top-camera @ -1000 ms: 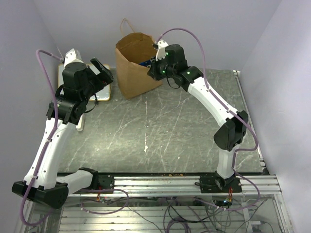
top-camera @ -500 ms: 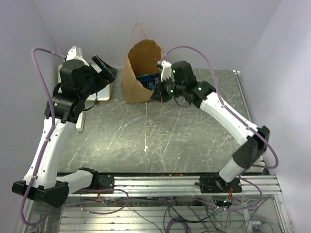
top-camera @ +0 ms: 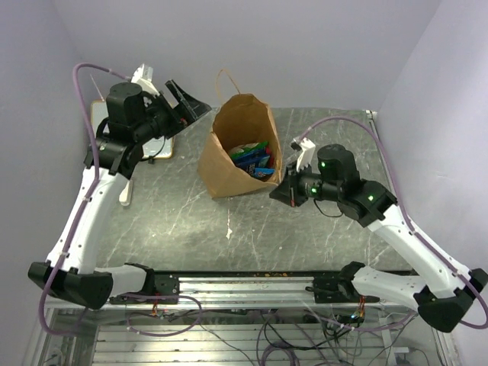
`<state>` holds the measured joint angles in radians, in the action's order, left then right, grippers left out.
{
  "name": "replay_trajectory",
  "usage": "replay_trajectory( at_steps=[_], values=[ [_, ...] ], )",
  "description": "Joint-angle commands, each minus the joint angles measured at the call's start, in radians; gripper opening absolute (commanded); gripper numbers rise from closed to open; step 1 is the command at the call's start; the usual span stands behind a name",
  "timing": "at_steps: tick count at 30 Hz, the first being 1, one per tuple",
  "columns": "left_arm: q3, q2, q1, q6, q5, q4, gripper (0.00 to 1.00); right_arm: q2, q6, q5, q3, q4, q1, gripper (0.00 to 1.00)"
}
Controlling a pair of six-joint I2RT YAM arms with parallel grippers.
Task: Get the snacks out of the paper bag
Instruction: Adjust the paper bag at the center of the board.
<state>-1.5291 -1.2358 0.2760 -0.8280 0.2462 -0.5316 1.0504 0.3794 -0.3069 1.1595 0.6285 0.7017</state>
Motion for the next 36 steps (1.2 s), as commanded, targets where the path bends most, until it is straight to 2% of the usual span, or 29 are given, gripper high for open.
replay_trajectory(
  at_steps=[1,7,16,21,24,30,36],
  values=[
    [-0.027,-0.069,-0.006,-0.021,0.157,0.127,1.00,-0.074,0.038,0.032,-0.037,0.057,0.003,0.00],
    [-0.131,-0.211,-0.006,0.027,0.166,0.089,0.94,-0.072,0.018,0.051,-0.017,0.108,0.003,0.00],
    [-0.318,-0.486,-0.006,0.020,0.244,0.142,0.72,-0.065,0.016,0.076,-0.001,0.131,0.003,0.00],
    [-0.418,-0.621,-0.002,-0.034,0.320,0.225,0.55,-0.054,0.013,0.094,0.000,0.129,0.004,0.00],
    [-0.483,-0.679,0.000,-0.047,0.347,0.236,0.40,-0.047,0.010,0.096,0.003,0.124,0.003,0.00],
    [-0.661,-0.719,-0.005,0.022,0.341,0.158,0.10,0.002,-0.036,-0.028,0.022,0.058,0.003,0.00],
    [-0.659,-0.640,-0.060,0.063,0.341,0.128,0.07,0.130,-0.094,-0.148,0.083,0.000,0.030,0.00]
  ],
)
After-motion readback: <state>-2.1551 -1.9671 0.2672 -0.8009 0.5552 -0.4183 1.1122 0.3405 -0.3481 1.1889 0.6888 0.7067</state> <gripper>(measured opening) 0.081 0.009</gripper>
